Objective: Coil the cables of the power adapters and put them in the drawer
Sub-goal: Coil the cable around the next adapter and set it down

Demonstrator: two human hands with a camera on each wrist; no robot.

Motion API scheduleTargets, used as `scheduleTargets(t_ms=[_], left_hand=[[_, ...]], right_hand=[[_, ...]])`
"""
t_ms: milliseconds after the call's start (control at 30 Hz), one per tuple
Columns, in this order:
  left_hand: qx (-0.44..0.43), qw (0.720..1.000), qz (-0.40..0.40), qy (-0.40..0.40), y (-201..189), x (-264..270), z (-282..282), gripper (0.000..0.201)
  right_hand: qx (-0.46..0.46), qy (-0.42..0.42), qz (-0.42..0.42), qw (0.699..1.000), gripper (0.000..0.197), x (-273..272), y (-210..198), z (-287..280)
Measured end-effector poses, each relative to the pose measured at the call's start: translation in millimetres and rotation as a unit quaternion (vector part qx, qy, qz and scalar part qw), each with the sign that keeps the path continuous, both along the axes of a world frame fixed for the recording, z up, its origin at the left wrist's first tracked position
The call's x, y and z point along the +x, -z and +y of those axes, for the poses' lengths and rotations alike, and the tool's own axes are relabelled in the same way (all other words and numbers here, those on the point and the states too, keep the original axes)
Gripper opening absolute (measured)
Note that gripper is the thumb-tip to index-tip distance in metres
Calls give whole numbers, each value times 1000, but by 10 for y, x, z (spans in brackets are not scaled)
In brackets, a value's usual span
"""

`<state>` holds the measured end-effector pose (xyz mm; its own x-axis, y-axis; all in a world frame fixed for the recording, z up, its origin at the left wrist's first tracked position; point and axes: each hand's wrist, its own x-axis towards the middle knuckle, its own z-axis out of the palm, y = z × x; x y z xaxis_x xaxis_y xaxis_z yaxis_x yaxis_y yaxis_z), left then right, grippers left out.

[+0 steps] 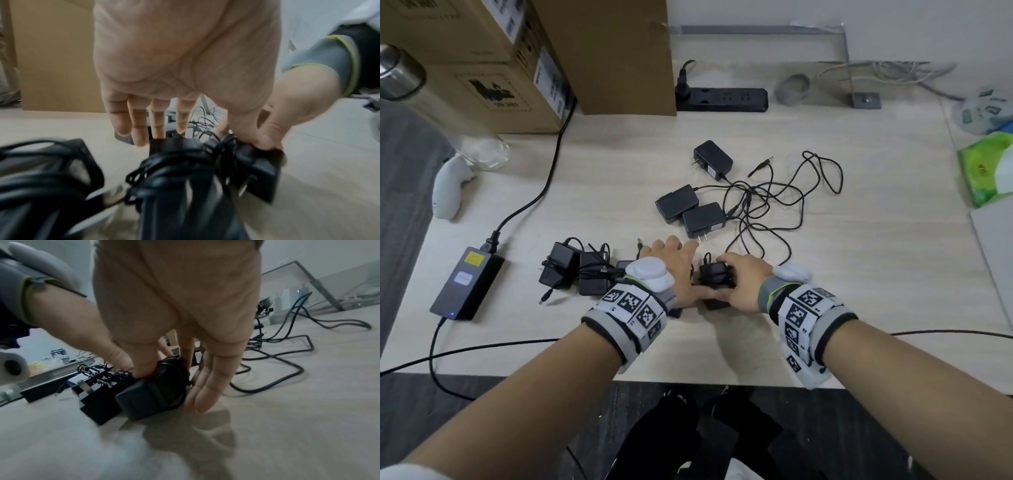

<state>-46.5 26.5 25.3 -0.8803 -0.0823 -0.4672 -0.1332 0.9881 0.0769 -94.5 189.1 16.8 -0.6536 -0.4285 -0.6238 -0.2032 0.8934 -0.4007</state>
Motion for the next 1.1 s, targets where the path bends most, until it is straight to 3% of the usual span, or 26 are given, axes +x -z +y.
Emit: scheduleTargets(t_ms=[100,233,433,567,633,700,833,867,967,1100], left_hand=[[38,995,74,-49,-57,-196,25,78],[67,990,118,-43,-99,-551,70,63],[-11,999,23,31,-35,-892,179,51],[-39,999,11,20,36,-947,181,46],[-10,999,45,5,46,-910,140,46],[87,991,96,-16,-50,-866,98,45],[307,933,183,-42,-431,-867,64,47],[341,918,195,-56,-544,-875,71,46],[436,865,215,-123,-881,-950,61,45],[548,782,217,-203,-1279,-1078,61,42]], right_hand=[[-24,32,0,999,69,-44,-101,70],[-77,128,10,989,48,-157,-164,210],[-86,179,35,980,31,-249,-175,465],[-86,190,44,977,27,-290,-182,604],[-93,199,58,974,27,-322,-198,627],[-118,211,91,966,30,-369,-258,624],[-202,194,188,941,53,-527,-478,503],[-222,189,205,934,50,-578,-558,455],[-251,210,236,915,10,-734,-836,303],[-351,261,196,878,18,-897,-1265,155]])
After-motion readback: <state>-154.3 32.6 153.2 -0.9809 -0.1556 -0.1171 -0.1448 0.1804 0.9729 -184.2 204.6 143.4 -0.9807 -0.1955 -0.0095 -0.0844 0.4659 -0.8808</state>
